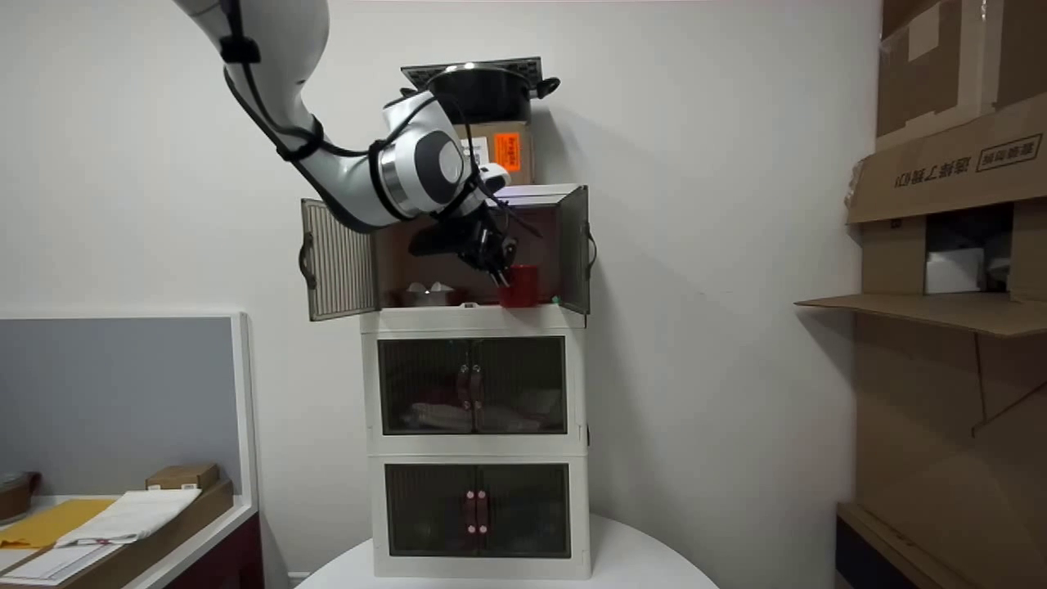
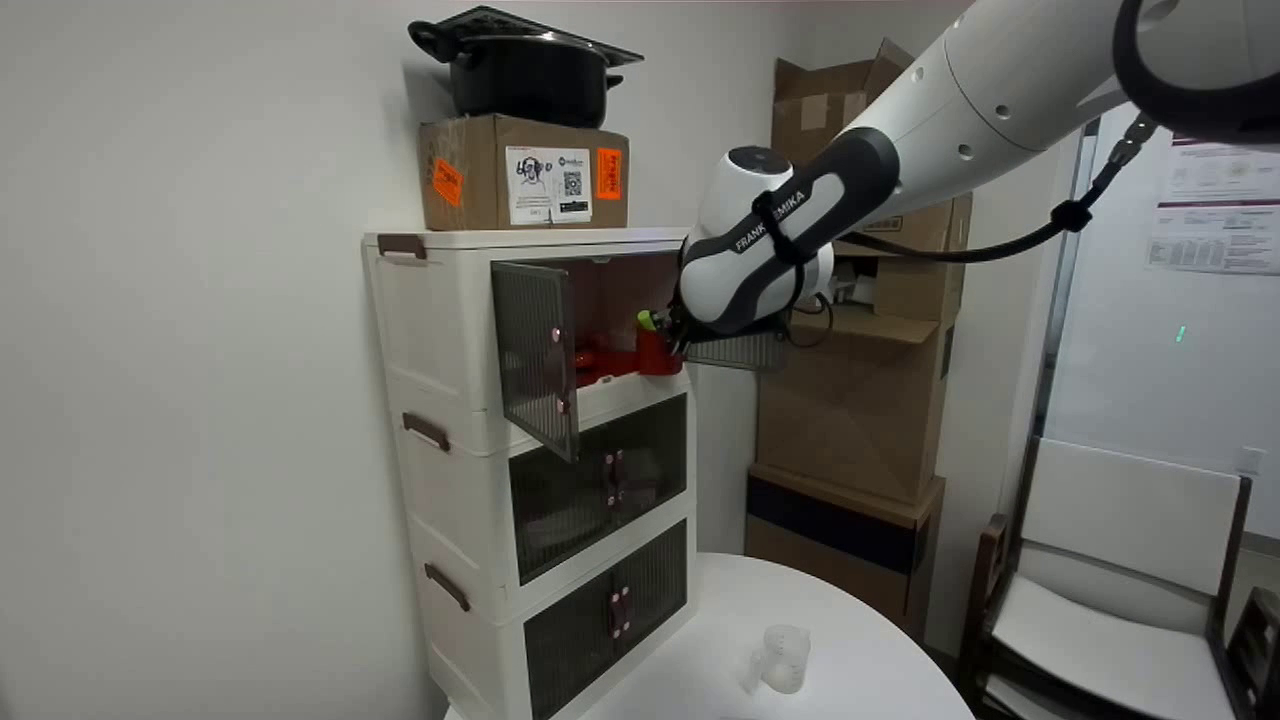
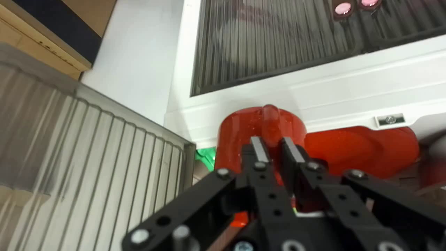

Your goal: Open the top left cabinet door, remove the orange cup from the top cabinet and put it on the table

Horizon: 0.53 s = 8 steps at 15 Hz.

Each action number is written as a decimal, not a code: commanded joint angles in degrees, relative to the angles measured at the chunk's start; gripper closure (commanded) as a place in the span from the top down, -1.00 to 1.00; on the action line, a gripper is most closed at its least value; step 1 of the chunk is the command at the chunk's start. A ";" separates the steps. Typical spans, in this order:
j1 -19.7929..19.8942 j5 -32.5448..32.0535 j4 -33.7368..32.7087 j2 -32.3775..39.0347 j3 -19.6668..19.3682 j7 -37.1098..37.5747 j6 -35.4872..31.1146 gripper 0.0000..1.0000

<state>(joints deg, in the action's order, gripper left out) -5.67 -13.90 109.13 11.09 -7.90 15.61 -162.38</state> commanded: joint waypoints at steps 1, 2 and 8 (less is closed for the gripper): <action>-3.16 -7.04 6.45 -3.56 -2.41 9.66 -2.43 -0.84; -3.92 -9.86 6.75 -3.70 -3.08 12.91 -2.74 -0.84; -7.33 -27.42 7.49 -3.60 -6.14 34.59 -0.52 -0.85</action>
<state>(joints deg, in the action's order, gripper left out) -10.70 -34.21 114.87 7.92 -11.91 40.29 -164.40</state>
